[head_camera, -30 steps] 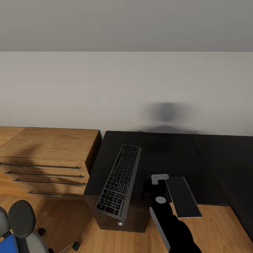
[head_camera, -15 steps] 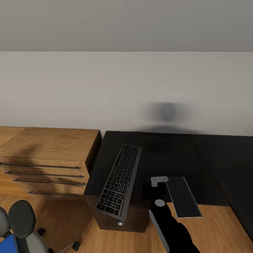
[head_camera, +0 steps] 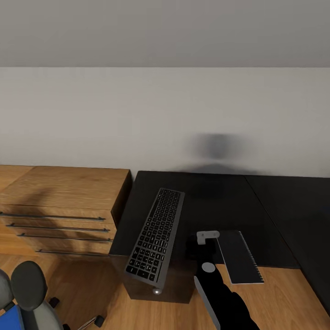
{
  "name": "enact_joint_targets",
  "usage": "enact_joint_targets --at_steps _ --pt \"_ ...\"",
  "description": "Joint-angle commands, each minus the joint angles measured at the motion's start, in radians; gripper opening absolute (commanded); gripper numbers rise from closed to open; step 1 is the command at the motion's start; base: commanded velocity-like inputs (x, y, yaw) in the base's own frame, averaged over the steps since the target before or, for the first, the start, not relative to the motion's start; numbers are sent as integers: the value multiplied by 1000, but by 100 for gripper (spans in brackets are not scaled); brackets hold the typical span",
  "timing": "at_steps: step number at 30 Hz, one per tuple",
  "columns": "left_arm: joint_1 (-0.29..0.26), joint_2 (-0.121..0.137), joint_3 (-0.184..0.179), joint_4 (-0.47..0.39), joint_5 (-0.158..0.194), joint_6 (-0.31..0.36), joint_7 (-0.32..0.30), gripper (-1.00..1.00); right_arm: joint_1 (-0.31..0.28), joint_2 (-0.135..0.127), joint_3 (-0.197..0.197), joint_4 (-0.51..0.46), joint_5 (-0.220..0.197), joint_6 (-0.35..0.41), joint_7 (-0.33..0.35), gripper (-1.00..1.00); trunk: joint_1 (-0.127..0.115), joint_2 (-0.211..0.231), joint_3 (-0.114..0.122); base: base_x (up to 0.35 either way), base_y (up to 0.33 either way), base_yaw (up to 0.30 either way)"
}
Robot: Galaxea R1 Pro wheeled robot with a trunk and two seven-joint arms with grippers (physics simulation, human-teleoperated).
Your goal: In the bedroom, organize the workspace by keeping the computer under the desk, ensuring the monitor is on the desk, placing the keyboard on the desk next to the monitor, placing the mouse on the desk next to the keyboard, moving the folder from the swivel chair onto the desk next to the mouse, stacking the notebook on top of the folder with the pen on top of the notebook, and positioning the swivel chair next to the desk.
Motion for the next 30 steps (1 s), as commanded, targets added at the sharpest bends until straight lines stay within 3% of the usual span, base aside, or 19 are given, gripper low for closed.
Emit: enact_joint_targets --at_steps 1,9,10,24,30 --pt "0 0 -1 0 0 -3 4 100 0 -1 2 61 -9 4 -3 -100 0 0 -1 0 0 0" --pt "0 0 -1 0 0 -3 4 100 0 -1 1 65 -8 0 -3 -100 0 0 -1 0 0 0" --pt "0 0 -1 0 0 -3 4 100 0 -1 1 65 -8 0 -3 100 0 0 -1 0 0 0" --pt "0 0 -1 0 0 -3 4 100 0 -3 -1 55 -9 1 -5 100 0 0 -1 0 0 0" --pt "0 0 -1 0 0 -3 2 100 0 -4 1 -24 -9 5 -9 100 -23 42 18 0 0 0"
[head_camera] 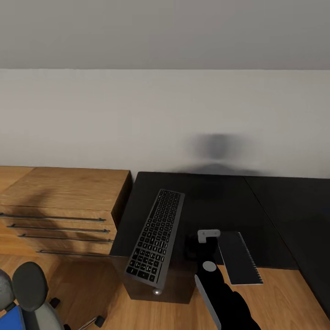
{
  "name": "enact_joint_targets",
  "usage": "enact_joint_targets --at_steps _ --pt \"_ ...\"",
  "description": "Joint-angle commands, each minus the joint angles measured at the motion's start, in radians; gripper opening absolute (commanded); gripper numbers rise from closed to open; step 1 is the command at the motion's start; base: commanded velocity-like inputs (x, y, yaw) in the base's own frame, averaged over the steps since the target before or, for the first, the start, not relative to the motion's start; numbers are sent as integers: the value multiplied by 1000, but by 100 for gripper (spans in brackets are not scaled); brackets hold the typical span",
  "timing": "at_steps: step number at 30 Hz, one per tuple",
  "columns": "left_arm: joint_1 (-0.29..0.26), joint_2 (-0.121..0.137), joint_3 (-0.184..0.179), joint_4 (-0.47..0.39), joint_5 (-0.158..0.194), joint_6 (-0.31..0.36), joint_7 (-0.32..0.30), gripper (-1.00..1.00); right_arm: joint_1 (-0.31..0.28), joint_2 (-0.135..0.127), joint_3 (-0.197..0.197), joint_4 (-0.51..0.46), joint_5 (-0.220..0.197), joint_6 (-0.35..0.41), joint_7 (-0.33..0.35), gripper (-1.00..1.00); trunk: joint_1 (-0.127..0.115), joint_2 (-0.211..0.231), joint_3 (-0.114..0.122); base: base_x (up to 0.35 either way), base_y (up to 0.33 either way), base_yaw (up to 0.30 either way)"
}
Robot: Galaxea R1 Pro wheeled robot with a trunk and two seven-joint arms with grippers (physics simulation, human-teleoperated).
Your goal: In the bedroom, organize the workspace by keeping the computer under the desk, ensuring the monitor is on the desk, placing the keyboard on the desk next to the monitor, placing the mouse on the desk next to the keyboard, moving the folder from the swivel chair onto the desk next to the mouse, stacking the notebook on top of the folder with the pen on top of the notebook, and positioning the swivel chair next to the desk.
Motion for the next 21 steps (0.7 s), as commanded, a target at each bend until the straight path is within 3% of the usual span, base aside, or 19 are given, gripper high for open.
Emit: enact_joint_targets --at_steps 1,21 --pt "0 0 -1 0 0 -3 3 100 -1 0 2 -10 1 9 -6 100 -4 7 2 0 0 0" --pt "0 0 -2 0 0 -3 3 100 -1 -1 3 -45 -1 15 -9 100 -81 147 65 0 0 0"
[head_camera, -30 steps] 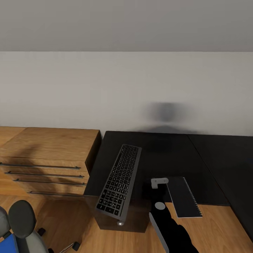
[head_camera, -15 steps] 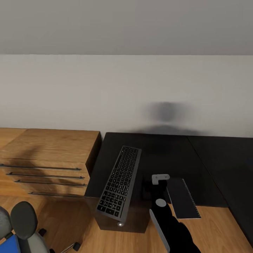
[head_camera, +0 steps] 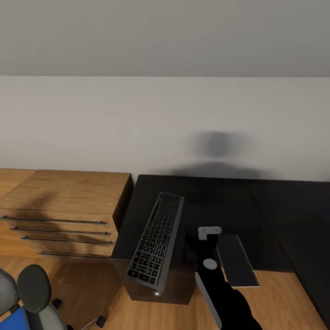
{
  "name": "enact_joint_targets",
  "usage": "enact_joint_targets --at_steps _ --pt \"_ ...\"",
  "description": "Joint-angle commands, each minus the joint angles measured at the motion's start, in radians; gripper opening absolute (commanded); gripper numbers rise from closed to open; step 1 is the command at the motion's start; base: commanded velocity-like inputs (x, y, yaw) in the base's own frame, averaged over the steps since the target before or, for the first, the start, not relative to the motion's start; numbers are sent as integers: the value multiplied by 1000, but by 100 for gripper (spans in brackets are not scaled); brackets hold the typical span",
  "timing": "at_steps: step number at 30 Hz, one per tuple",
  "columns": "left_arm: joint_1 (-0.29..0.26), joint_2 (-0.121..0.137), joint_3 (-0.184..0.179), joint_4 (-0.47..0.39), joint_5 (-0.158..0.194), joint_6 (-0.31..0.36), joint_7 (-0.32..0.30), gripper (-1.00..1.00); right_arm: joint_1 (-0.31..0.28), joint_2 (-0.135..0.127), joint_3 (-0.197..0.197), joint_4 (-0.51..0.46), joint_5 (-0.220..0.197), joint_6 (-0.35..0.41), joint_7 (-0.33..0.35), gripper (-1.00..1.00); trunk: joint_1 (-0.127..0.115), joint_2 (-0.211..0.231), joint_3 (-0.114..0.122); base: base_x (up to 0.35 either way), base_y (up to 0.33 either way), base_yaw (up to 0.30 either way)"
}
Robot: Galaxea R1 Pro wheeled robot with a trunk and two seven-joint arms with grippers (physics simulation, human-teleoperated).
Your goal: In the bedroom, organize the workspace by keeping the computer under the desk, ensuring the monitor is on the desk, placing the keyboard on the desk next to the monitor, placing the mouse on the desk next to the keyboard, moving the folder from the swivel chair onto the desk next to the mouse, stacking the notebook on top of the folder with the pen on top of the notebook, and positioning the swivel chair next to the desk.
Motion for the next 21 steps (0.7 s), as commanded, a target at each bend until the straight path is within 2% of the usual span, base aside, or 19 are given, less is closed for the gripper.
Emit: enact_joint_targets --at_steps 1,9,21 --pt "0 0 -2 0 0 -3 3 100 -1 0 2 -1 1 8 -6 100 -4 7 2 0 0 0" --pt "0 0 -2 0 -1 -2 3 100 -1 0 2 -2 2 6 -7 100 -35 63 27 0 0 0" --pt "0 0 -3 0 -2 -4 2 100 -1 0 2 -1 2 6 -7 100 -35 63 27 6 0 0"
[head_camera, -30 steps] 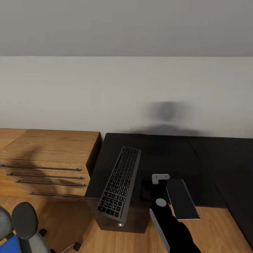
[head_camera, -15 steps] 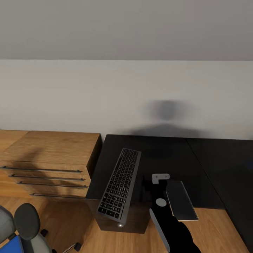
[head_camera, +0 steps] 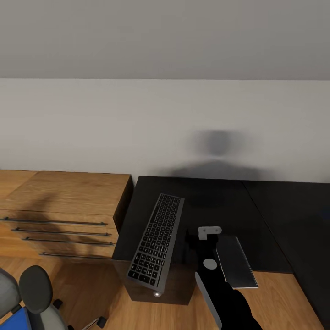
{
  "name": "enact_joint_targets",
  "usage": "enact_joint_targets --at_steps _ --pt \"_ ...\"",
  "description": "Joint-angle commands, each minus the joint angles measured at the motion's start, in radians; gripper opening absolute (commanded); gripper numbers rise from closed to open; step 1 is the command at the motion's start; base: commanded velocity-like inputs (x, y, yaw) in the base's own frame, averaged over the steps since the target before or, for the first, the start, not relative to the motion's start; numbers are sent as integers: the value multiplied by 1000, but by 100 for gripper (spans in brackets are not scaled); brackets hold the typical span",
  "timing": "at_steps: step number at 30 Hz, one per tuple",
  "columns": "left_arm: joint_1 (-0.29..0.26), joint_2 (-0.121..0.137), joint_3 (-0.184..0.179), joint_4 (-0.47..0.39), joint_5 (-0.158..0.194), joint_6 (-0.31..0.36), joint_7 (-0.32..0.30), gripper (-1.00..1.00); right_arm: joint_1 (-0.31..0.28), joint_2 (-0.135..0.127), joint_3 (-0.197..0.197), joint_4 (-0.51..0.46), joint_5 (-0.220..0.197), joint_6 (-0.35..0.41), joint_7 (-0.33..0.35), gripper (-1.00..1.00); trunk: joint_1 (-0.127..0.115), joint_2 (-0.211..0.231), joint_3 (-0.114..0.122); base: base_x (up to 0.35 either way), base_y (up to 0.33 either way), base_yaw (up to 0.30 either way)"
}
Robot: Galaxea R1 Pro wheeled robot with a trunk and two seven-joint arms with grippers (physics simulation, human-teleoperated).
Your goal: In the bedroom, organize the workspace by keeping the computer under the desk, ensuring the monitor is on the desk, placing the keyboard on the desk next to the monitor, placing the mouse on the desk next to the keyboard, moving the folder from the swivel chair onto the desk next to the mouse, stacking the notebook on top of the folder with the pen on top of the notebook, and positioning the swivel chair next to the desk.
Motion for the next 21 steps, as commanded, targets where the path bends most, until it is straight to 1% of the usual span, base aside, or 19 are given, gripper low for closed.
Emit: enact_joint_targets --at_steps 1,21 --pt "0 0 -2 0 0 -3 3 100 -1 0 2 -1 1 7 -6 100 0 -1 -1 12 0 0" --pt "0 -2 -2 0 -2 -3 2 100 -1 0 2 2 0 5 -6 100 0 -1 -1 2 0 0"
